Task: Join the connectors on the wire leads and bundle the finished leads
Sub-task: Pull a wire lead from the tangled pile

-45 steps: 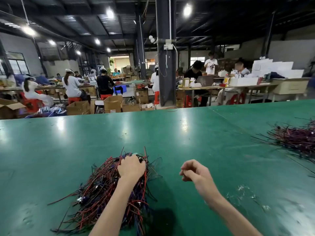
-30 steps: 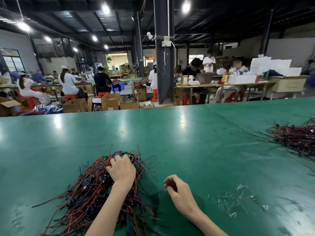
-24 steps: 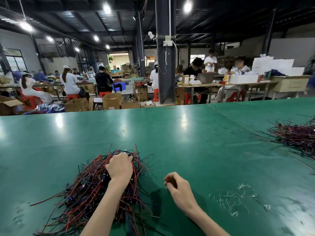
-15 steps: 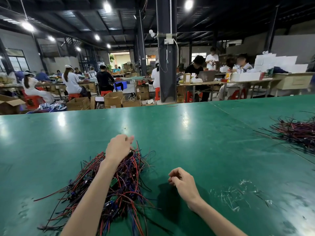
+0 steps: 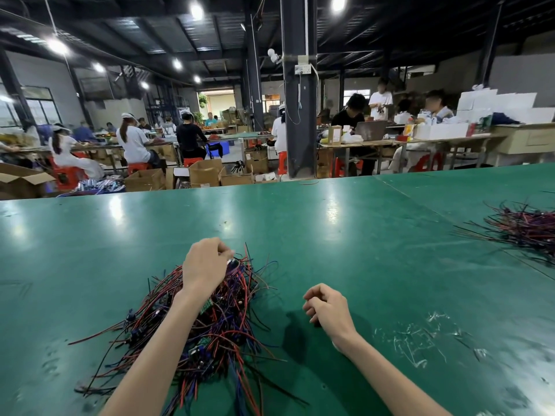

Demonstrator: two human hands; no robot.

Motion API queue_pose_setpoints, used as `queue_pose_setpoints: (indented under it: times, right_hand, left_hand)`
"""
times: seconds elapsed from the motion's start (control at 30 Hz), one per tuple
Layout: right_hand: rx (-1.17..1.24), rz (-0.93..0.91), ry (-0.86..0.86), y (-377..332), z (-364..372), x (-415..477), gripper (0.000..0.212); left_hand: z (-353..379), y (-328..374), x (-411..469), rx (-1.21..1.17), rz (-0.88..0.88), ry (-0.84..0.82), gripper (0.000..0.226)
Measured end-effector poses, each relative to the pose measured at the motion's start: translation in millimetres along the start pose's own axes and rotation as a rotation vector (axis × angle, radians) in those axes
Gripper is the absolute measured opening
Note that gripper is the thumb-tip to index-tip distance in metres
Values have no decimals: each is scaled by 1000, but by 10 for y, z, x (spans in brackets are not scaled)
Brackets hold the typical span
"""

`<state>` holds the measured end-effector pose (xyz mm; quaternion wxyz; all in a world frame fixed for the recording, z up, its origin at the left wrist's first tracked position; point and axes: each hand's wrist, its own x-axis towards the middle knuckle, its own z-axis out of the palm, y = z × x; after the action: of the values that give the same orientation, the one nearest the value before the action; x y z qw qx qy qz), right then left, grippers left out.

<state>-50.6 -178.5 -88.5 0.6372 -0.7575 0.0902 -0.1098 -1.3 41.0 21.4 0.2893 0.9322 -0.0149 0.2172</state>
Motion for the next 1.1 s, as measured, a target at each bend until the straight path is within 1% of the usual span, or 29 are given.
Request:
queue_pose_setpoints:
  times: [0.1, 0.23, 0.37, 0.5, 0.53, 0.57, 0.63, 0.7, 0.8, 0.83, 0.87, 0.9, 0.97, 1.0, 1.03, 1.1]
  right_hand:
    - [9, -8, -7, 5, -2, -7, 23]
    - [28, -23, -16, 9, 10, -6, 23]
    - [53, -41, -43, 1, 15, -9, 20]
    - [61, -55, -48, 17, 6, -17, 20]
    - [58, -59, -52, 21, 6, -17, 21]
    - [58, -61, -56, 27, 11, -20, 21]
    - [67, -61, -55, 29, 20, -16, 23]
    - [70, -67, -42, 28, 18, -3, 25]
    - [62, -64, -45, 41, 8, -10, 25]
    - [61, -62, -48, 49, 6, -11, 25]
    - [60, -60, -50, 55, 4, -9, 24]
    - [58, -58, -51, 59, 4, -5, 24]
    - [50, -58, -54, 60, 9, 3, 23]
    - [46, -57, -55, 59, 12, 6, 22]
    - [43, -56, -56, 58, 14, 4, 22]
    - [43, -54, -53, 60, 13, -5, 23]
  left_hand:
    - [-105, 86, 64, -194, 40, 131, 13]
    - [-273, 249, 70, -453, 130, 238, 8]
    - [-391, 384, 49, -535, 254, 343, 6]
    - [-455, 456, 83, -646, 253, 392, 6]
    - [-457, 451, 101, -666, 253, 358, 5]
    - [-451, 439, 117, -674, 253, 289, 4]
    - [-411, 393, 163, -645, 232, 101, 1]
    - [-337, 333, 203, -608, 167, -76, 13]
    - [-247, 244, 137, -577, 57, -301, 47]
    - [-218, 197, 97, -564, 24, -342, 51]
    - [-196, 137, 59, -521, 16, -363, 49]
    - [-187, 71, 19, -435, 37, -381, 44]
    - [-191, -69, -67, -149, 136, -469, 31]
    - [-193, -117, -119, -7, 190, -525, 31]
    - [-184, -154, -171, 111, 231, -562, 36]
    - [-155, -165, -285, 246, 271, -550, 46]
